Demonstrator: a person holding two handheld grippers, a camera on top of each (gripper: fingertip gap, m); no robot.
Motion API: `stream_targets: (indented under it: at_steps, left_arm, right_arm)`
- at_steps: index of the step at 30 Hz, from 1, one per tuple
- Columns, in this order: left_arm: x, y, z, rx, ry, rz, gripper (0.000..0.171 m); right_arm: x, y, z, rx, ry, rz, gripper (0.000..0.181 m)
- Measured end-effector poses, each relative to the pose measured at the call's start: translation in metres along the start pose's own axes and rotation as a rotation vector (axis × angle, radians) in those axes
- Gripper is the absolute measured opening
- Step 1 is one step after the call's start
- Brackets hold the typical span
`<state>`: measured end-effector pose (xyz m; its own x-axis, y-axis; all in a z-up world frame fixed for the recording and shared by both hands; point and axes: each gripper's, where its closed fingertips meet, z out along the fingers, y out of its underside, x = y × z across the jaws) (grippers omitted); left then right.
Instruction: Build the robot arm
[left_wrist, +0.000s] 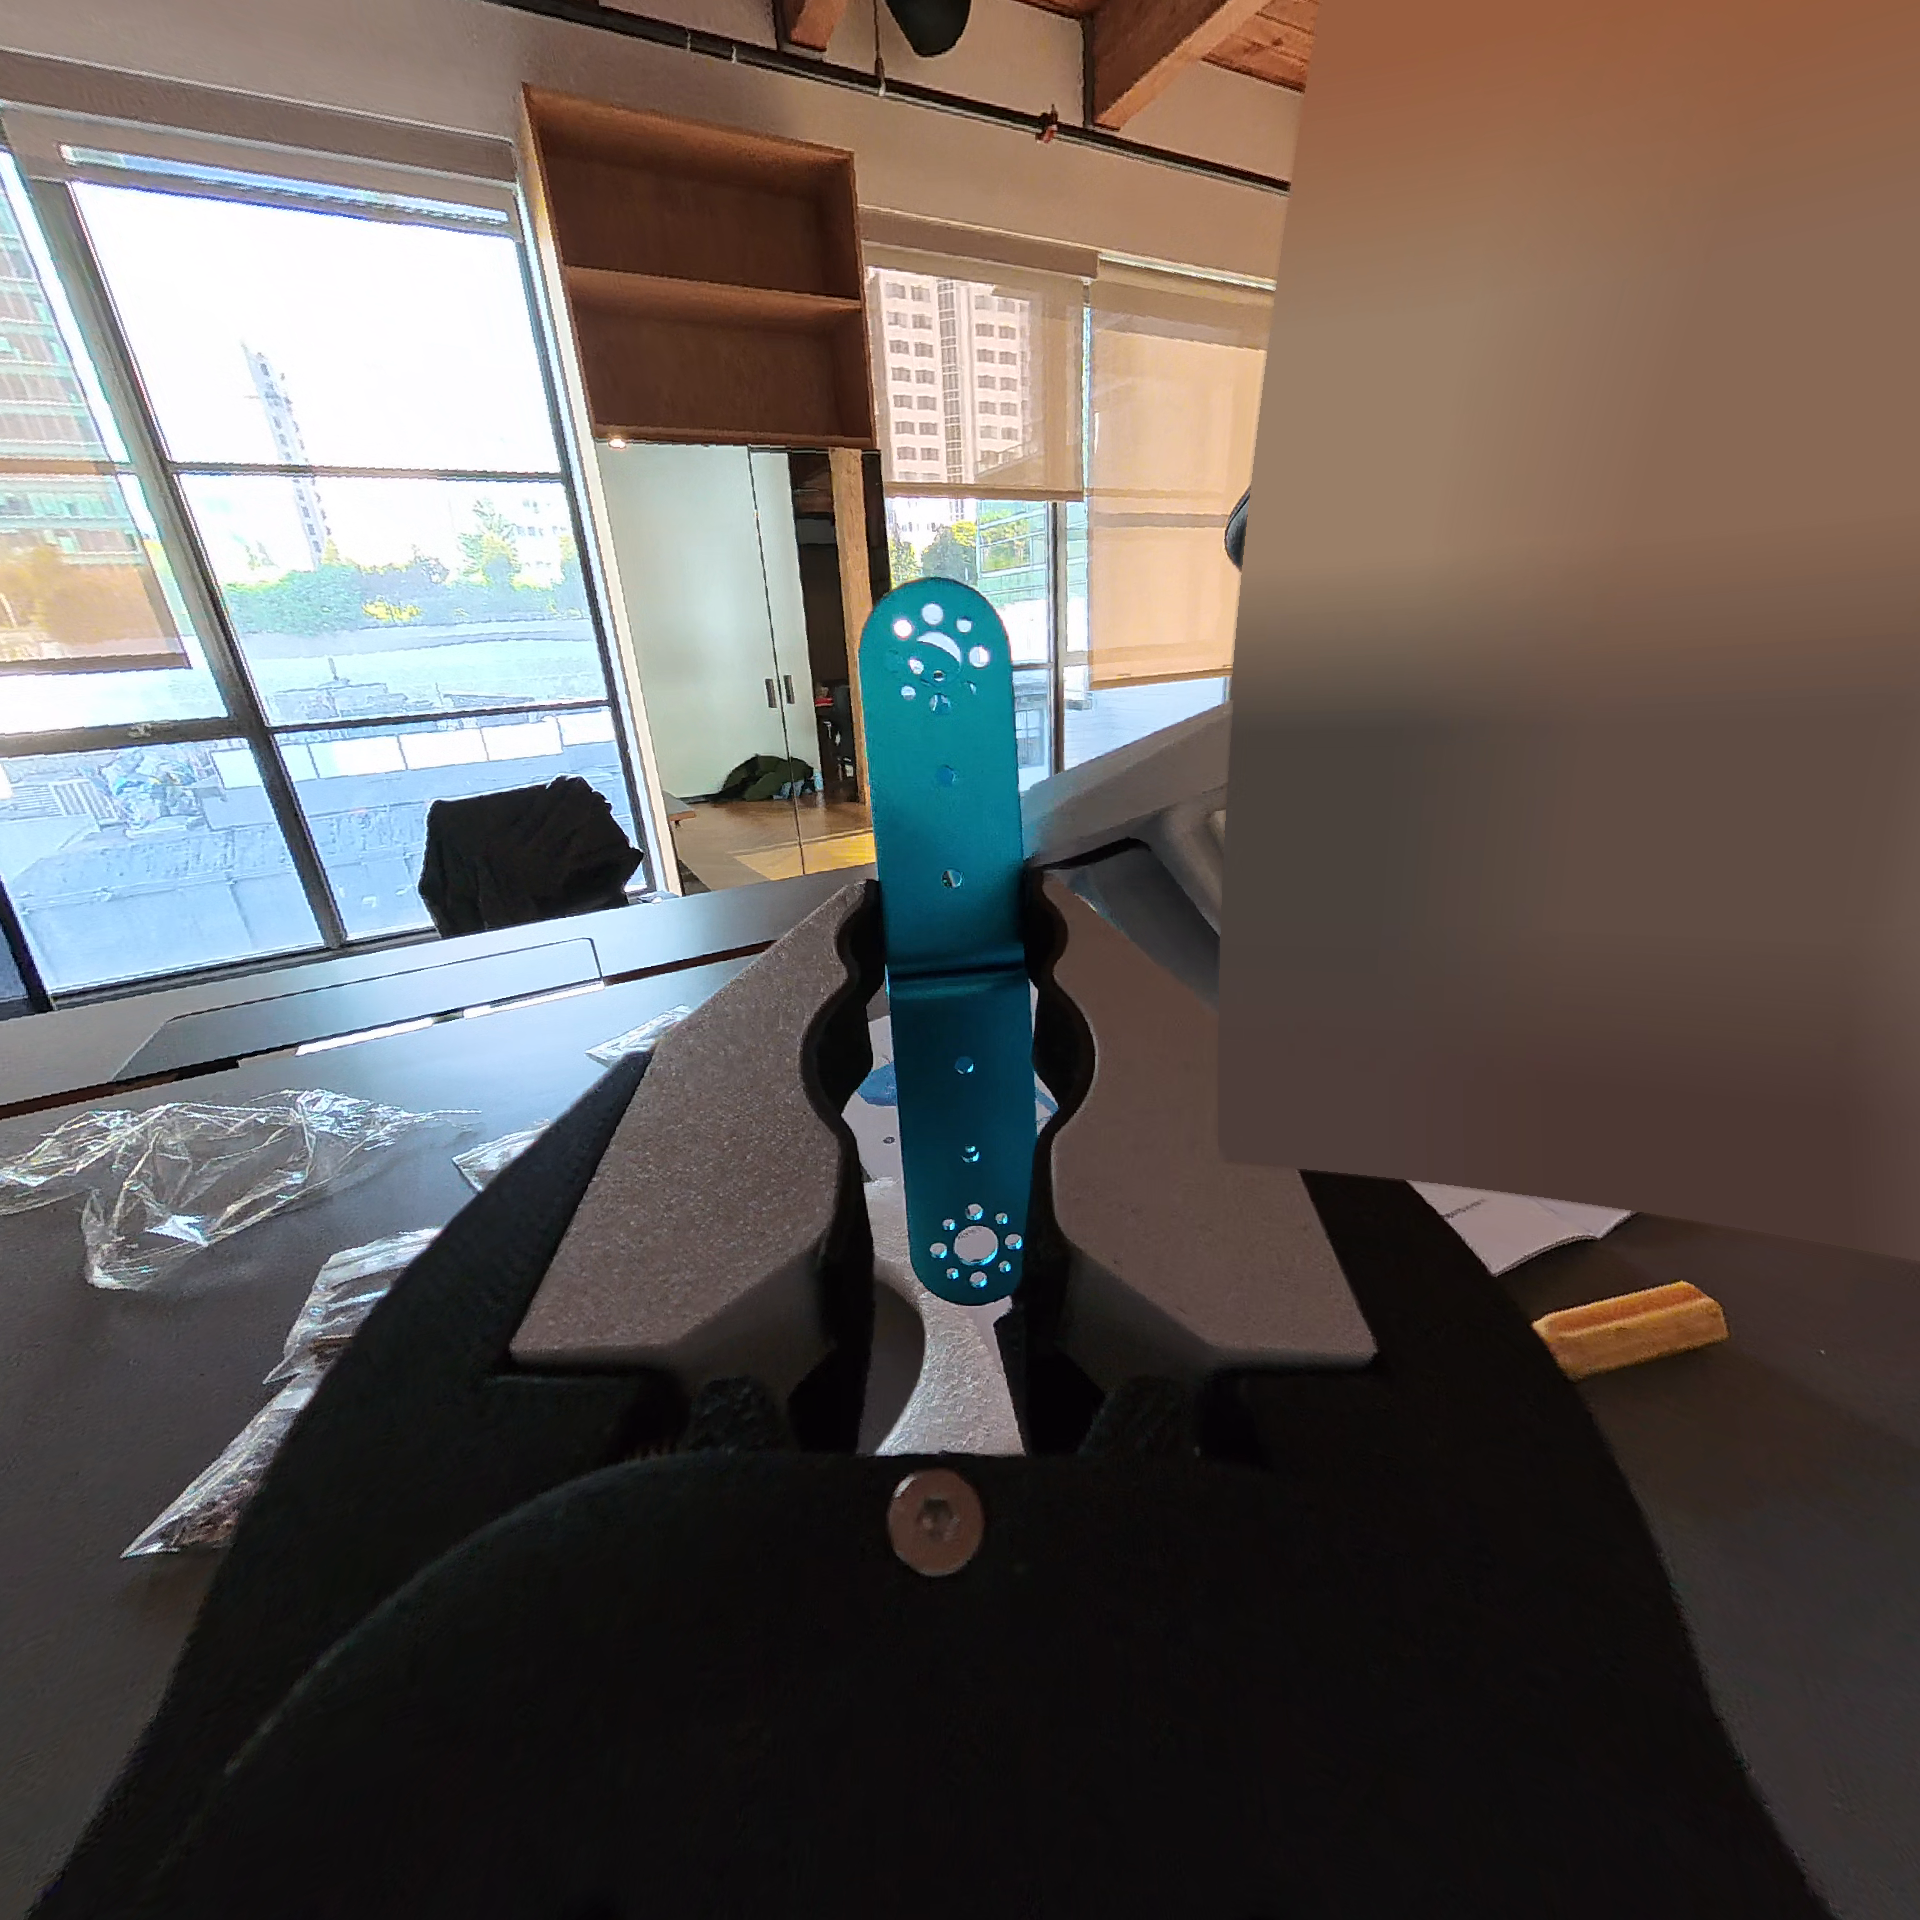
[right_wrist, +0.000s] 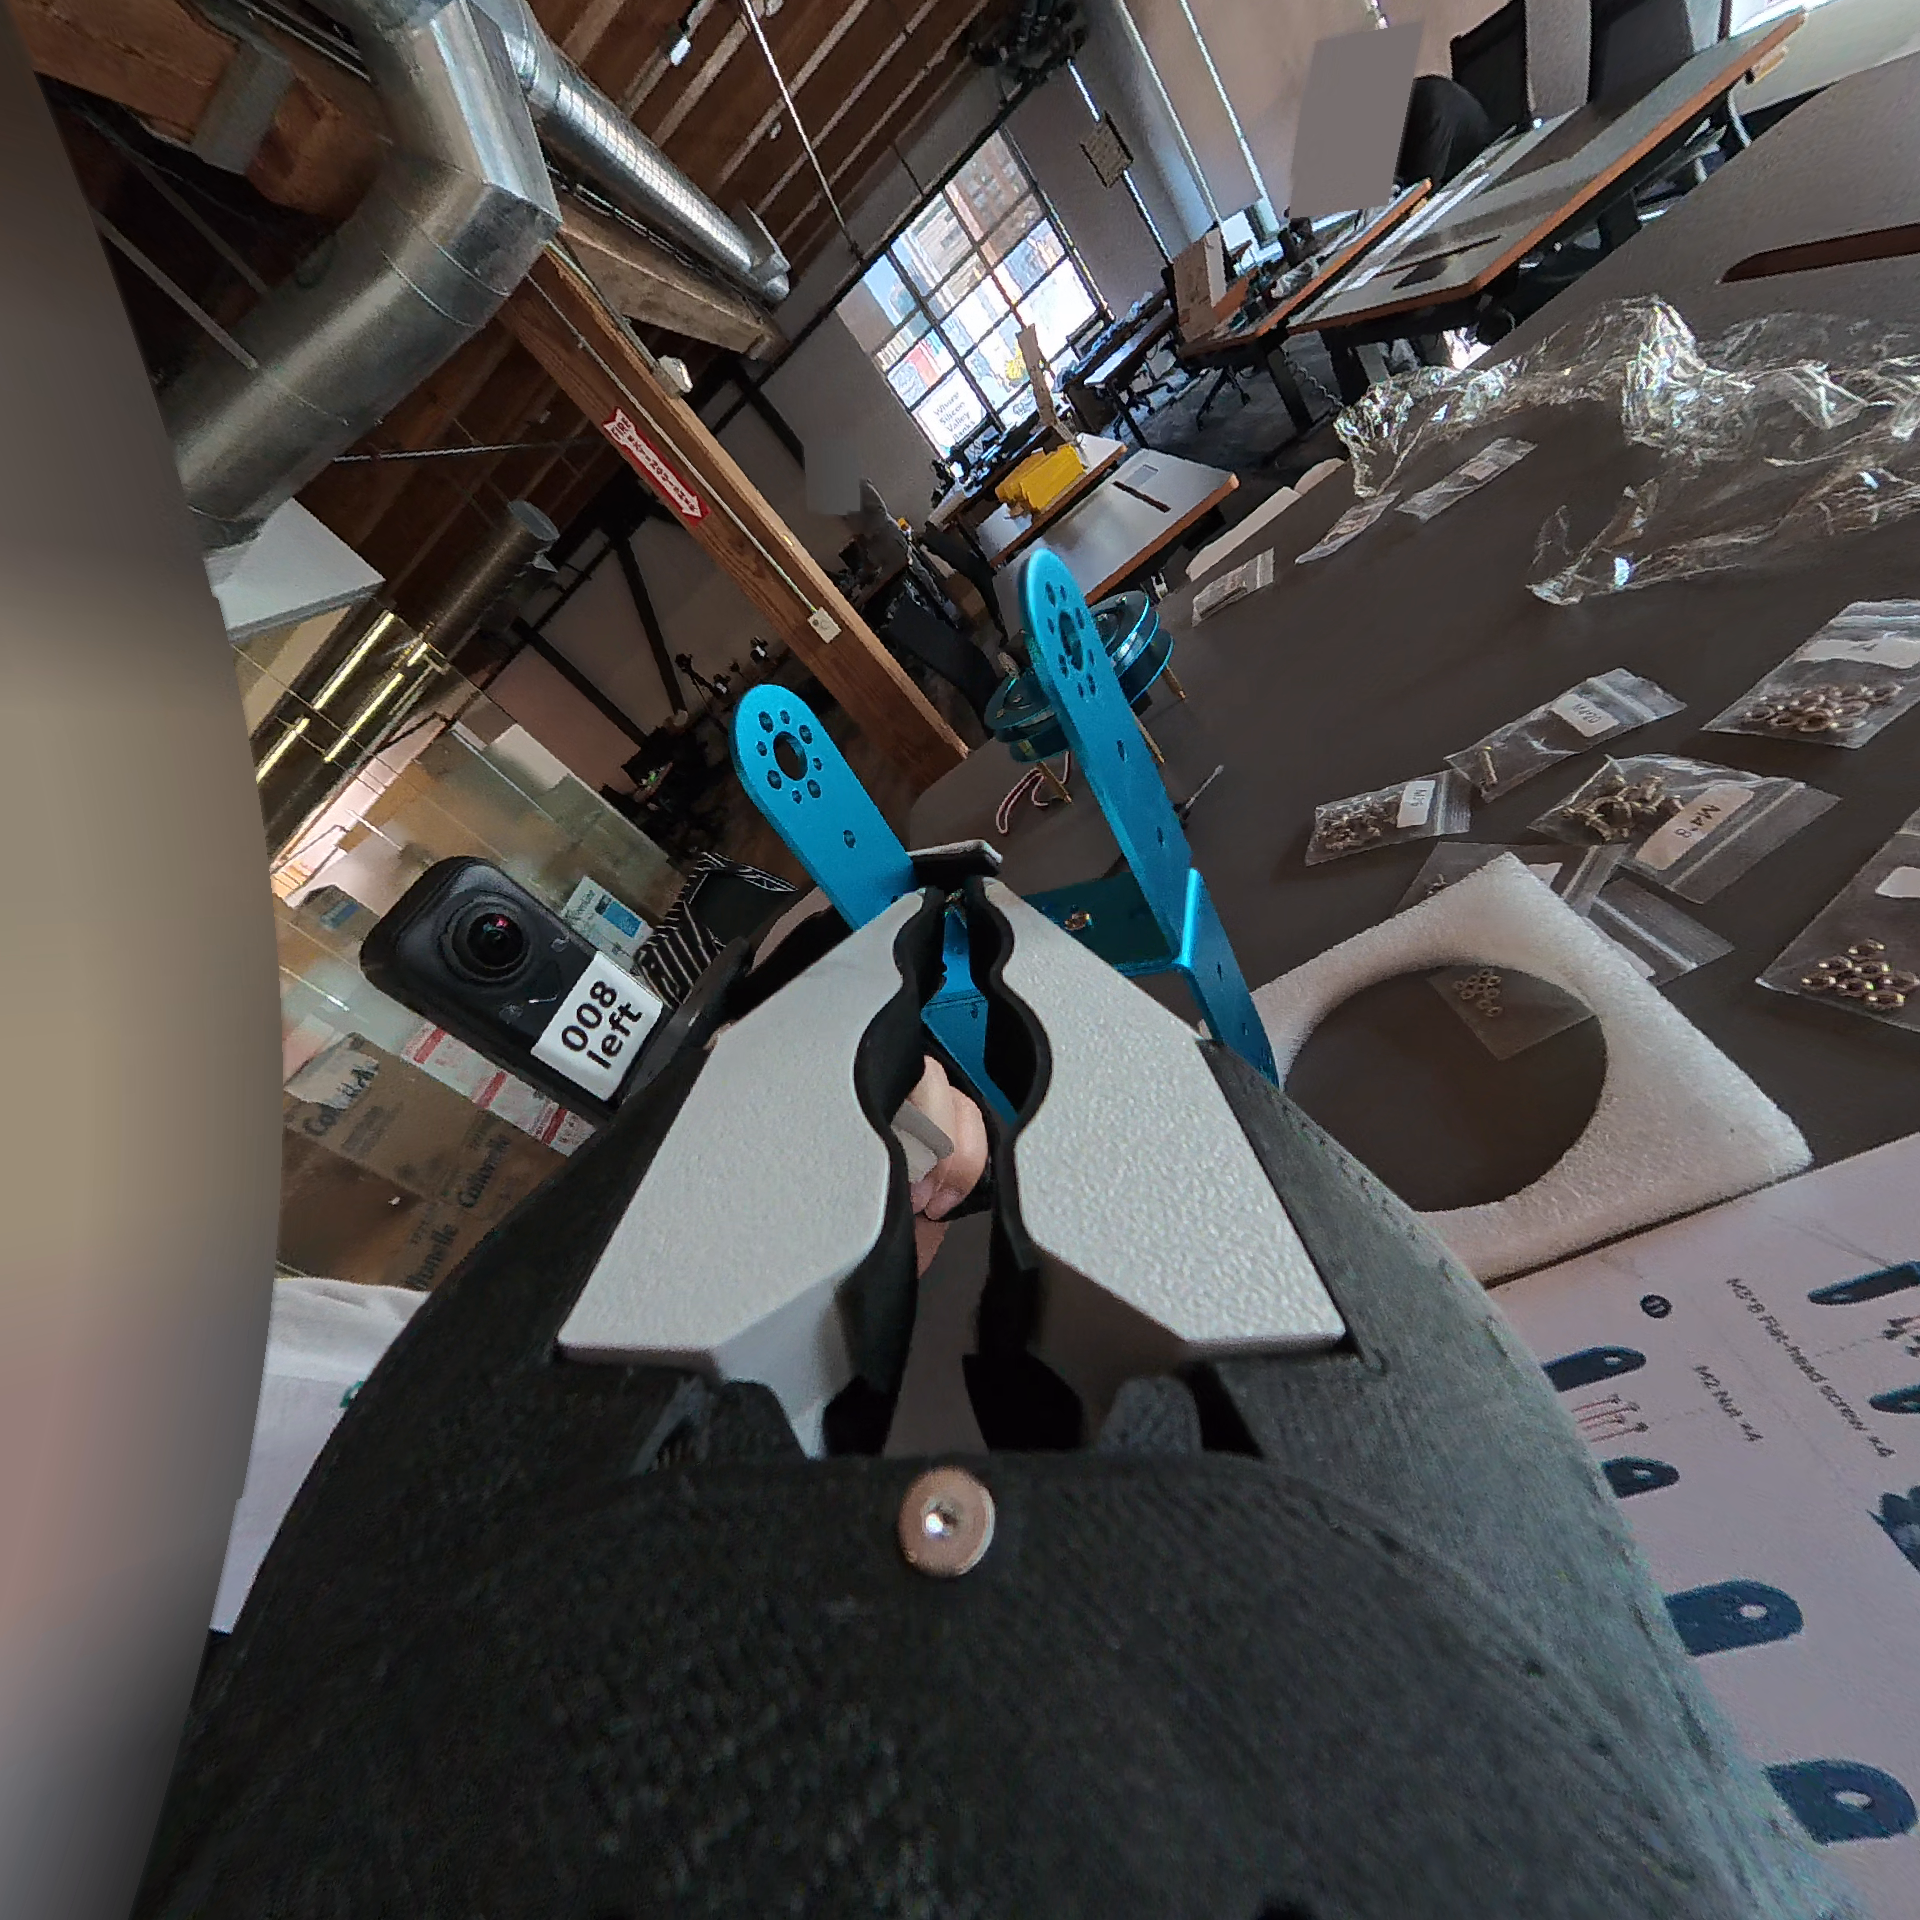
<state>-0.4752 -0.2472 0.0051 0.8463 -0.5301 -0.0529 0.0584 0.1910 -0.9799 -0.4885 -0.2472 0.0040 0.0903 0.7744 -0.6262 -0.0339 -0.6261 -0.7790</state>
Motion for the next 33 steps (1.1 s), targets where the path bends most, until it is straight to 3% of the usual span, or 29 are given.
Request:
stream_targets:
  at_steps: [13, 23, 33]
  left_arm:
    - [0.0, -0.002, 0.0, 0.011, -0.009, 0.014, 0.024]
    - [0.0, -0.004, -0.002, 0.023, -0.008, 0.009, 0.024]
    - [0.001, -0.009, -0.004, 0.049, -0.015, 0.035, 0.025]
  right_arm:
    - [0.002, -0.001, 0.0, 0.0, 0.035, 0.021, 0.003]
    - [0.003, -0.002, 0.001, -0.076, 0.113, -0.187, 0.003]
    - [-0.007, -0.007, -0.004, -0.107, 0.054, -0.162, 0.004]
